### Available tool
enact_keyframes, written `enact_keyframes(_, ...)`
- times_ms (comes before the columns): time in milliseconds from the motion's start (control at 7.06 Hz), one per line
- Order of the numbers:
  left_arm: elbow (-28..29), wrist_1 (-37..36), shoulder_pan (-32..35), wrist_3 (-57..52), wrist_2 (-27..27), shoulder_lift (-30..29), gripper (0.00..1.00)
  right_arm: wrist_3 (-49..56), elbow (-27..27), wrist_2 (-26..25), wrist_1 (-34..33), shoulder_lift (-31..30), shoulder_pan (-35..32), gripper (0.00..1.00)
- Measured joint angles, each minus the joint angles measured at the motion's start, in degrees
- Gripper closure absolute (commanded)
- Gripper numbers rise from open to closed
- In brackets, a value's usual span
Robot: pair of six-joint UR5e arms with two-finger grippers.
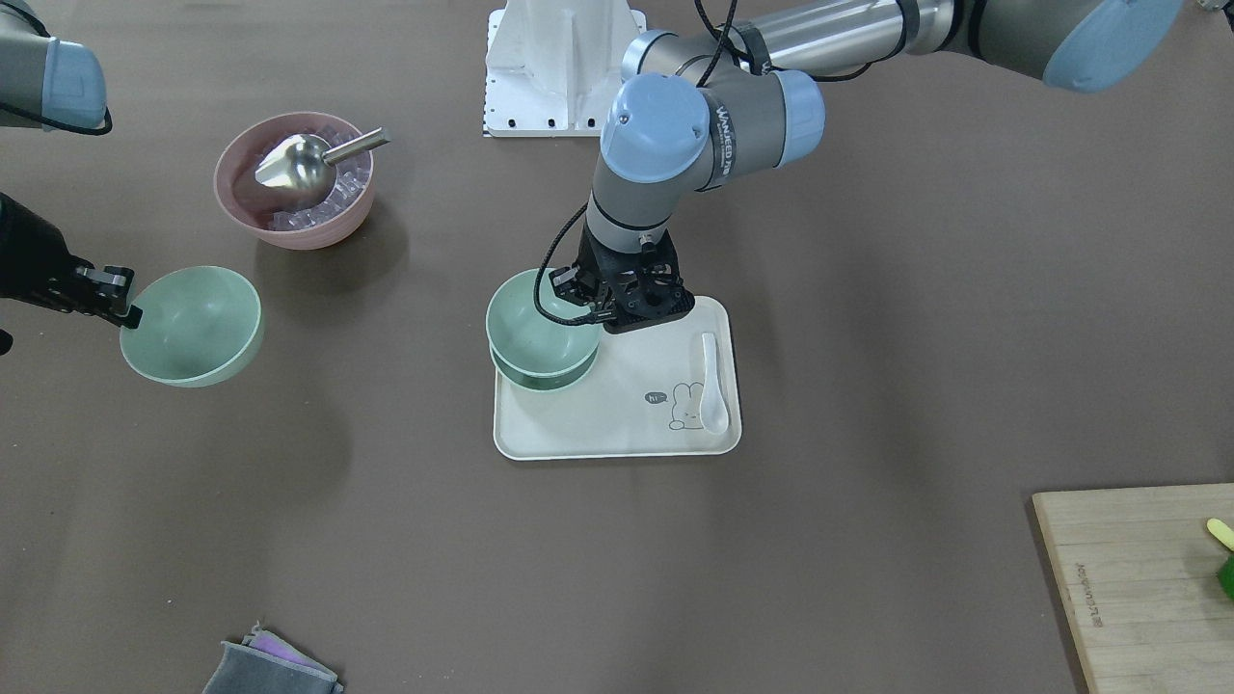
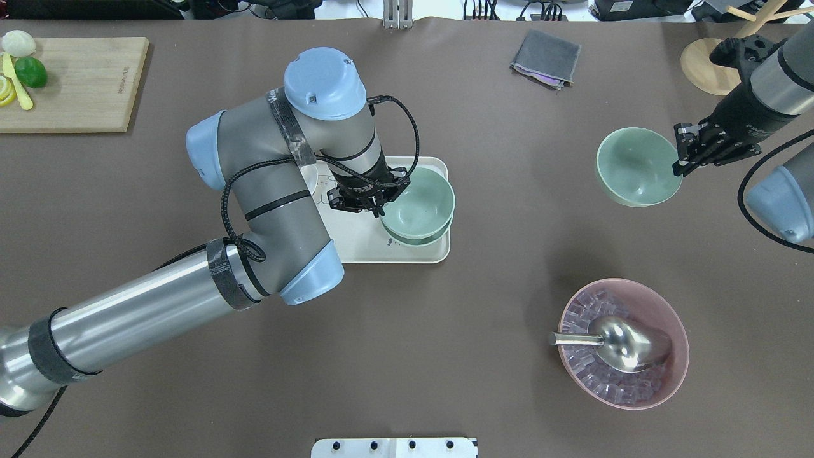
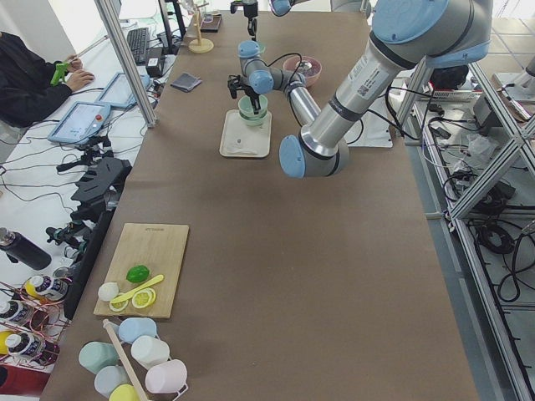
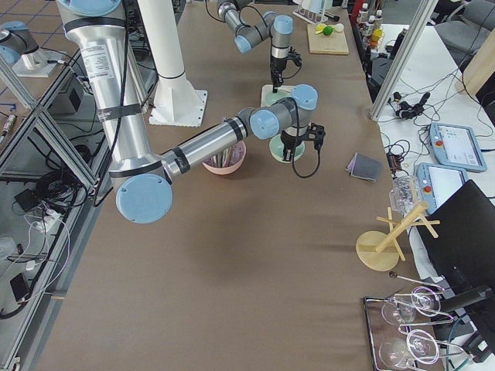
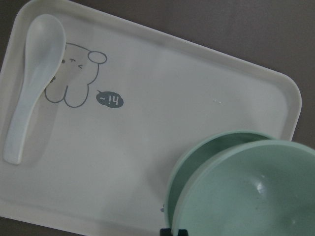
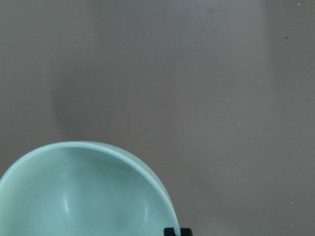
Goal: Stack green bowls together
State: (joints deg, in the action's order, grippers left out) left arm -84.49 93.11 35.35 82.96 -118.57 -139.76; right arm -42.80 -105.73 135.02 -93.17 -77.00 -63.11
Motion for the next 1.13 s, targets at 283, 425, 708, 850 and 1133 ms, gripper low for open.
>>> enact_keyframes(283,0.4,0.1,-0.3,0.0,0.0,-0.3,1.0,0.0,0.0,0.1,0.0,0.1,0.0,1.0)
enact_keyframes(425,0.6,0.4,-0.3,0.0,0.0,-0.4,1.0,0.0,0.0,0.1,0.0,0.2,0.0,1.0)
enact_keyframes(708,1.8,1.9,-0.4,0.0,0.1,-0.4,1.0,0.0,0.0,0.1,0.0,0.2,0.0,1.0)
enact_keyframes(850,2.2,2.4,-0.4,0.0,0.2,-0.4,1.0,0.0,0.0,0.0,0.0,0.2,0.0,1.0)
enact_keyframes(1133,2.4,2.6,-0.4,-0.1,0.2,-0.4,1.0,0.0,0.0,0.1,-0.1,0.2,0.0,1.0)
